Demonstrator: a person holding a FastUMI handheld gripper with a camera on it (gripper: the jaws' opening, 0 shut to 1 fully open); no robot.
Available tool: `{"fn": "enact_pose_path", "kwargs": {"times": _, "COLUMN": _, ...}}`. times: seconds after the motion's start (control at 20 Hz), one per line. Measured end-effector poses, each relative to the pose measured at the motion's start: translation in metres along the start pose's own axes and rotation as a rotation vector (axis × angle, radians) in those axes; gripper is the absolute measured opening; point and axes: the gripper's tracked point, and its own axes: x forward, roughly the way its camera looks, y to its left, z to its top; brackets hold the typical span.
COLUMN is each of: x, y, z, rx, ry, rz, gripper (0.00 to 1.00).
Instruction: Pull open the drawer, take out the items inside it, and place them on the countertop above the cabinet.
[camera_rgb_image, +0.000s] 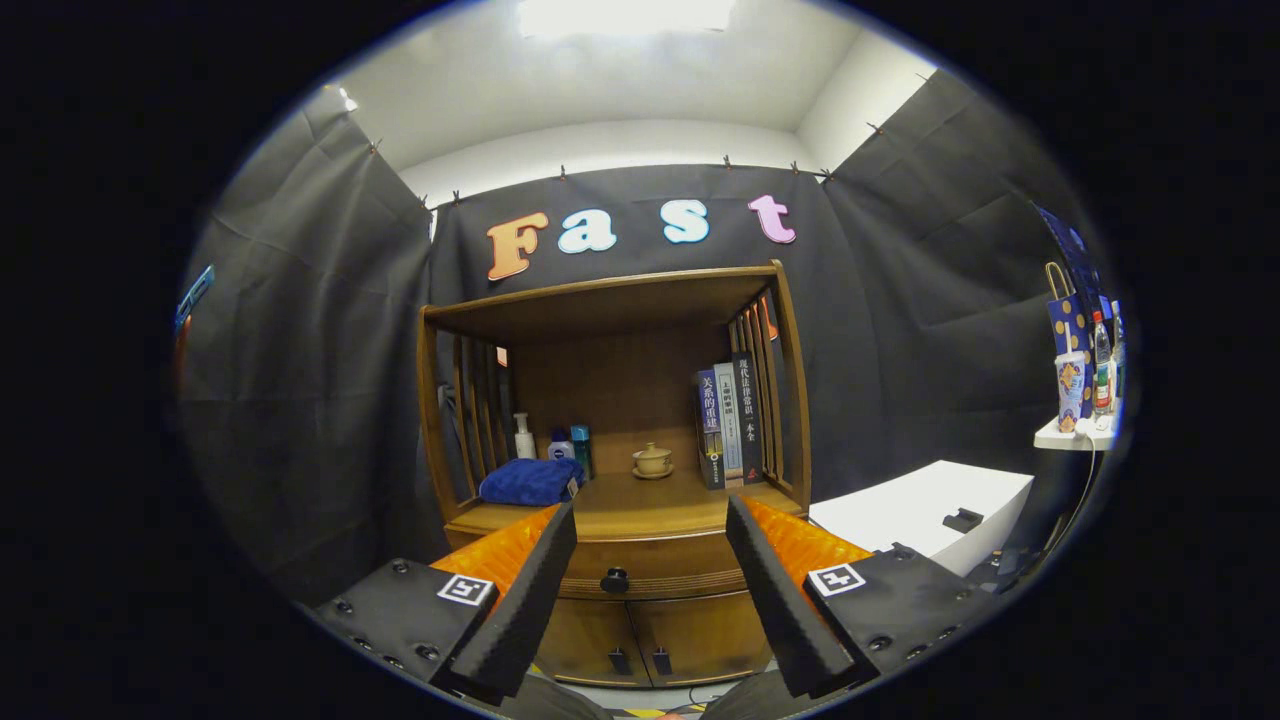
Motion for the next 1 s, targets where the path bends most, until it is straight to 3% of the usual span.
{"fn": "enact_pose_path", "kwargs": {"times": 0.35, "x": 0.015, "y": 0.013, "z": 0.005, "rx": 0.012, "ry": -0.012, "rz": 0.016, "gripper": 0.98}}
{"fn": "enact_pose_path", "kwargs": {"times": 0.6, "x": 0.069, "y": 0.034, "z": 0.012, "rx": 0.000, "ry": -0.038, "rz": 0.030, "gripper": 0.98}}
{"fn": "enact_pose_path", "kwargs": {"times": 1.0, "x": 0.142, "y": 0.063, "z": -0.067, "rx": -0.066, "ry": 0.064, "rz": 0.043, "gripper": 0.99}}
